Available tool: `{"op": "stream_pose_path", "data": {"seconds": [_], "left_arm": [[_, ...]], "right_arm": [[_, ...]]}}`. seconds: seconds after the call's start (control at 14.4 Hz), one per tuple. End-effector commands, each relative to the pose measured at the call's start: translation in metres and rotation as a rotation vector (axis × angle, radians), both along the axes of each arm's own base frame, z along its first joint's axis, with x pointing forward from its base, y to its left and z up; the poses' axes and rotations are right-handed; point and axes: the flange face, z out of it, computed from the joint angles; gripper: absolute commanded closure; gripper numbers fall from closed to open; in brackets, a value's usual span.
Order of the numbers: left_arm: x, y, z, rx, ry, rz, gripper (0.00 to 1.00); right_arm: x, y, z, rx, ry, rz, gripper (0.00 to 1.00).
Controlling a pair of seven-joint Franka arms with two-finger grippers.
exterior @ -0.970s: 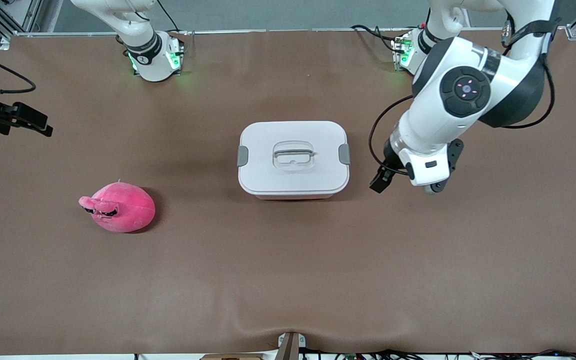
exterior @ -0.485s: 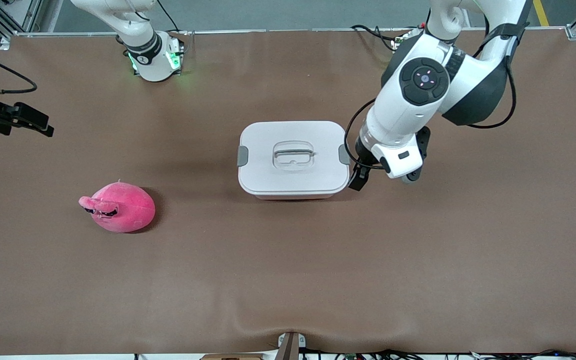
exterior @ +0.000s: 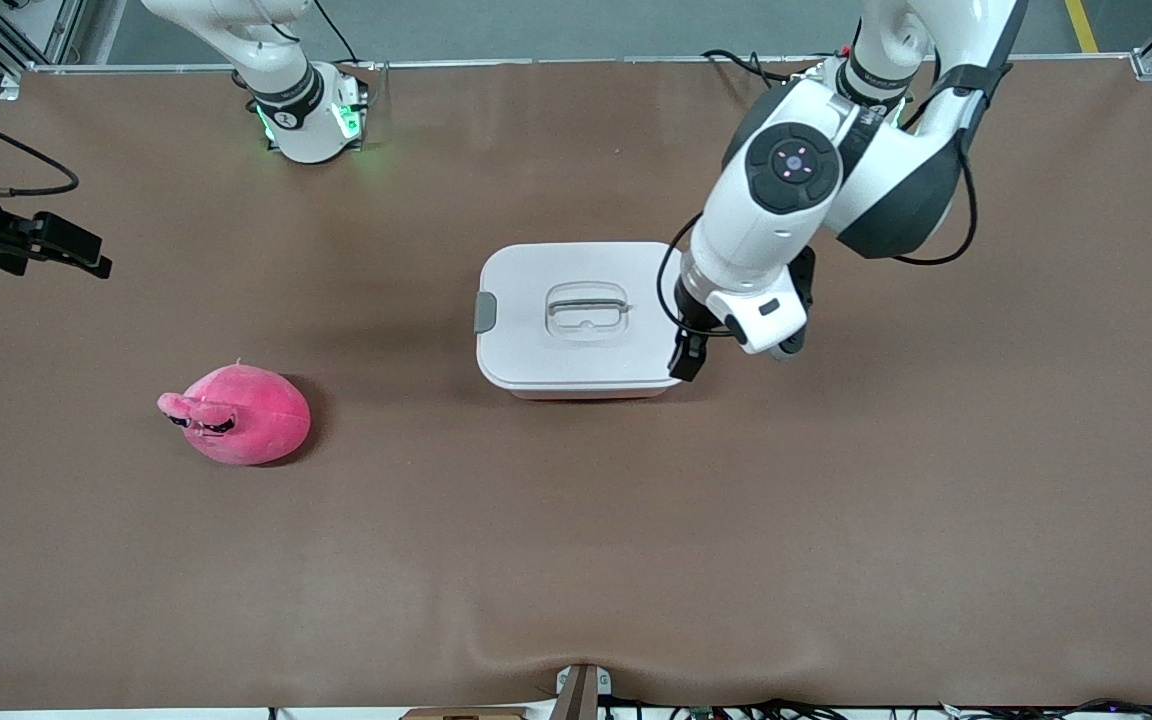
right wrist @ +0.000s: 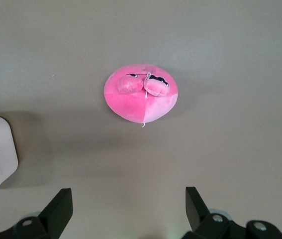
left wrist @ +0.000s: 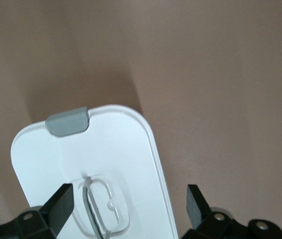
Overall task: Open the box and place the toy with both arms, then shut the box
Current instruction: 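Grasp the lid handle with the left gripper while the right gripper grasps the toy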
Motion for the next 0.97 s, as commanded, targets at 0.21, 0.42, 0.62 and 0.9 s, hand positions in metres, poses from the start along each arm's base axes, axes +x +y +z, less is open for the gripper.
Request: {"op": "stream_pose_path", "data": {"seconds": [0.21, 0.42, 0.62, 0.9], "left_arm": [[-0.006, -0.031, -0.023, -0.014, 0.03, 0.12, 0.0], [-0.028, -0.067, -0.044, 0.001, 0.036, 0.144, 0.0], [-0.044, -0.092, -0.064, 0.003, 0.046, 0.163, 0.0], [-0.054, -0.104, -0.071, 0.023, 0.026, 0.194, 0.0]], "right_arm": [[0.065, 0.029, -0.092, 0.03, 0.017, 0.017, 0.0], [0.079, 0.041, -0.137, 0.031, 0.072, 0.029, 0.0], [0.089, 0.07, -0.191, 0.017, 0.139, 0.096, 0.0], [0.091, 0.072, -0.222, 0.036, 0.199, 0.098, 0.0]]}}
